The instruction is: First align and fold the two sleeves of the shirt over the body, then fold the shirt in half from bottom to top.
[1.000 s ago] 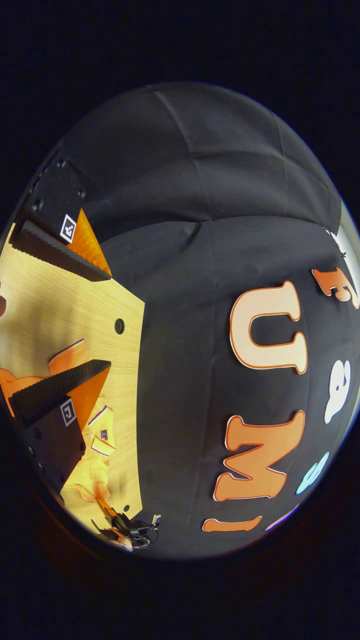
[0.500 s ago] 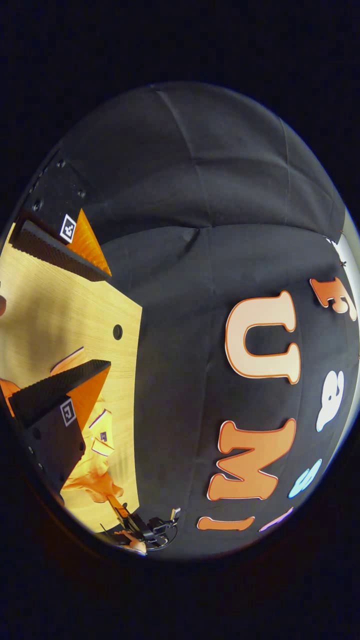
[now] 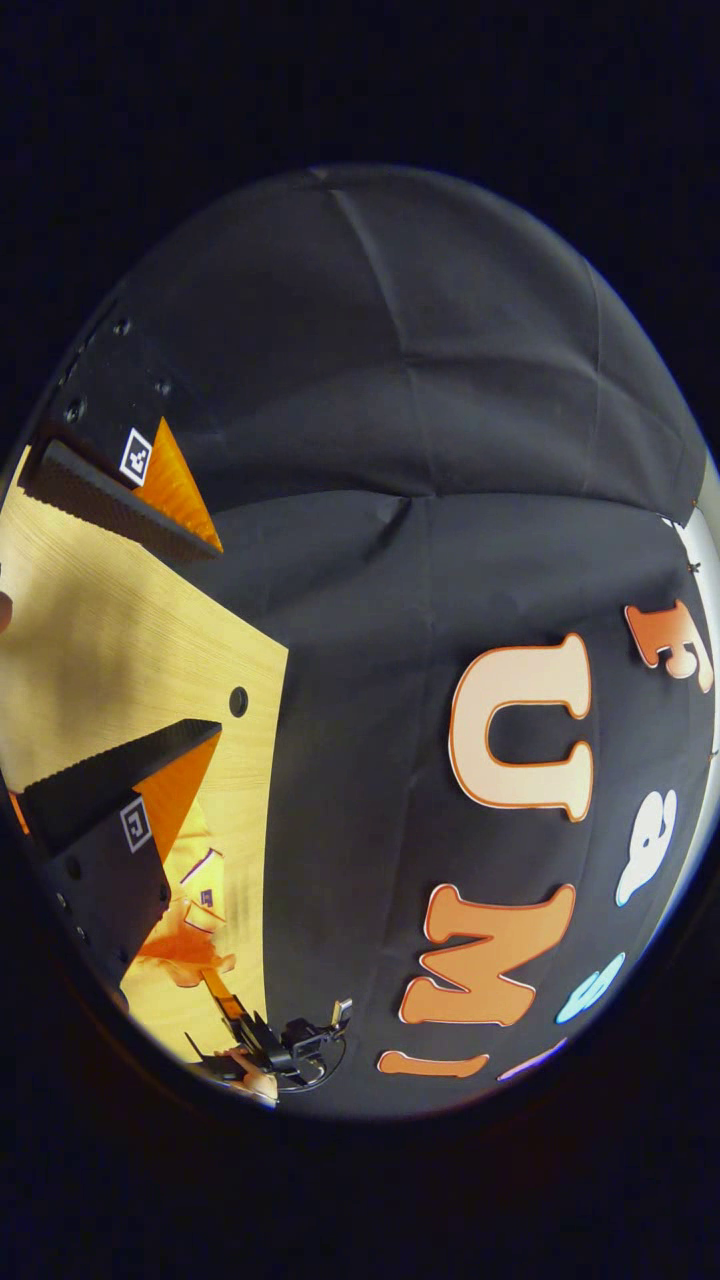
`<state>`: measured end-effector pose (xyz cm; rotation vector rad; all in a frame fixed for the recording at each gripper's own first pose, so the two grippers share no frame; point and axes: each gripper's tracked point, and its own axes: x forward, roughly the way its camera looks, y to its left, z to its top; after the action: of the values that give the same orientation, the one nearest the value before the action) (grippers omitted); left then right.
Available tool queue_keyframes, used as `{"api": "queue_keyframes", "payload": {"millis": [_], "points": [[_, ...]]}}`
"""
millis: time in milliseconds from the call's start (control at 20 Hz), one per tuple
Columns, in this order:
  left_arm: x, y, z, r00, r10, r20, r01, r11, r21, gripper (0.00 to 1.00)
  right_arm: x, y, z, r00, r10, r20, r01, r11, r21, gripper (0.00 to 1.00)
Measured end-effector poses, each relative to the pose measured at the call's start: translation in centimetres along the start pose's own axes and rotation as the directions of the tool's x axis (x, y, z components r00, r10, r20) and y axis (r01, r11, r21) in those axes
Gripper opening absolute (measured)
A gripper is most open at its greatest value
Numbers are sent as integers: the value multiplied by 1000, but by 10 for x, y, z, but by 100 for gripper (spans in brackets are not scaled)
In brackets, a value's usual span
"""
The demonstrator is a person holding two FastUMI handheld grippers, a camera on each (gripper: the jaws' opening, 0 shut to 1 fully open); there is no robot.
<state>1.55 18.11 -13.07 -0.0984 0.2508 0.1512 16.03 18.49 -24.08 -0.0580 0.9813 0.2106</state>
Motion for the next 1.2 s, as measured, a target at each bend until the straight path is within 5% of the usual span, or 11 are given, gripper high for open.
{"api": "queue_keyframes", "payload": {"millis": [400, 600, 700, 750, 800, 850, 1200], "points": [[5, 11, -10, 1000, 3, -26, -3, 1000, 13, 96, 31, 57, -15, 996, 83, -36, -87, 991, -101, 3], [8, 6, -15, 999, -4, -38, 5, 1000, 11, 96, 32, 73, -18, 990, 137, -38, -141, 984, -113, 17], [9, 0, -16, 999, -16, -42, 16, 1000, 10, 96, 28, 77, -14, 989, 150, -7, -149, 979, -136, 35], [10, -5, -16, 999, -22, -45, 23, 1000, 13, 96, 26, 76, -13, 989, 149, 9, -146, 979, -142, 58], [12, -9, -17, 998, -30, -49, 31, 999, 16, 96, 22, 79, -10, 988, 154, 29, -148, 979, -141, 70], [13, -14, -17, 998, -39, -52, 41, 999, 18, 96, 20, 80, -6, 985, 162, 52, -154, 979, -132, 98], [25, -69, -30, 982, -131, -137, 135, 991, 18, 96, -51, 51, 38, 937, 134, 322, -104, 989, -109, 99]]}}
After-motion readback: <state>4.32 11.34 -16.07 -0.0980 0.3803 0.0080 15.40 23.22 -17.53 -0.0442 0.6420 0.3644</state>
